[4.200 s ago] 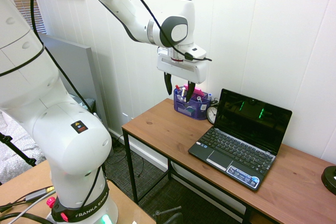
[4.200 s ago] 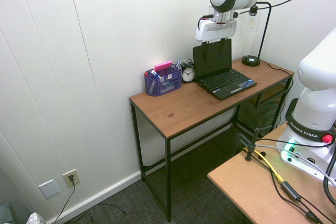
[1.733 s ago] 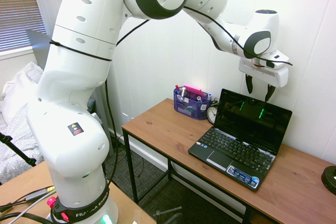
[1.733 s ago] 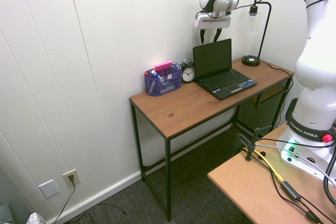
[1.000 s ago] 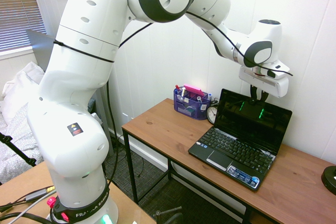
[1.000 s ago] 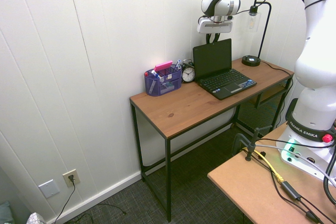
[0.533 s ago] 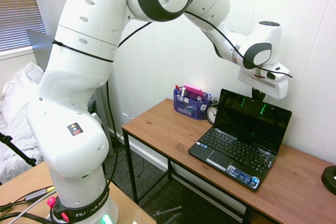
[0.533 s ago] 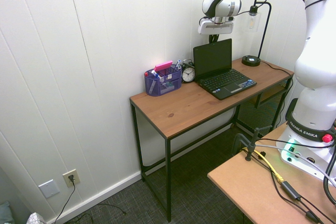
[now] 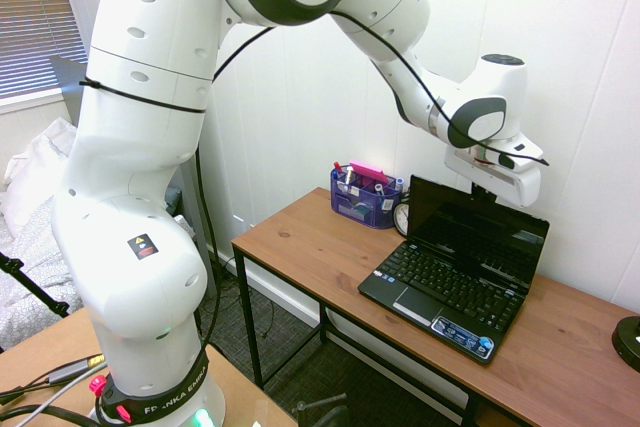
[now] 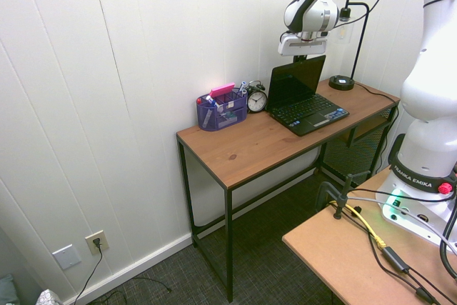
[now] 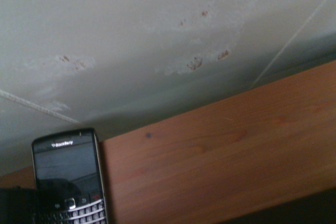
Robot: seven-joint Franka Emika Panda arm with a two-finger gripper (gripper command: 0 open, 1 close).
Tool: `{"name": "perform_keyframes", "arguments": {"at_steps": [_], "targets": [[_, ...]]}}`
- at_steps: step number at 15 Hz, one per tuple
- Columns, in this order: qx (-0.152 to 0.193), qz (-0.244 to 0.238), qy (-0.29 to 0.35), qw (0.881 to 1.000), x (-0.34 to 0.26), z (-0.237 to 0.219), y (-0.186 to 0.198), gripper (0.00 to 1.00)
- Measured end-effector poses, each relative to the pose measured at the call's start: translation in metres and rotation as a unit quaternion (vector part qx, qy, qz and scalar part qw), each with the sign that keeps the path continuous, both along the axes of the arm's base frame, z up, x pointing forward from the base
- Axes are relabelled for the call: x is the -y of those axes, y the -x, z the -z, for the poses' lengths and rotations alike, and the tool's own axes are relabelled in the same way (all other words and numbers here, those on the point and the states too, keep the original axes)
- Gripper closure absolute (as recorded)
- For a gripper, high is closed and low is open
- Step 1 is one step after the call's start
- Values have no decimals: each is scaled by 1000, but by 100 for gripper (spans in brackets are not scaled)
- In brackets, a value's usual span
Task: Close the laptop lid
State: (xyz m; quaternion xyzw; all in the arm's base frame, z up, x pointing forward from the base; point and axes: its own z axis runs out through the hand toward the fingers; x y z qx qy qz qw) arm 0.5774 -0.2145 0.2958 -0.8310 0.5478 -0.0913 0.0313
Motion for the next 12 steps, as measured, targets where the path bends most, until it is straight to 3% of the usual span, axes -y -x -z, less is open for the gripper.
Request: {"name": "perform_keyframes", "arguments": {"at_steps": [12], "targets": [[-12, 5, -4, 1000, -9, 28, 71, 100]]}}
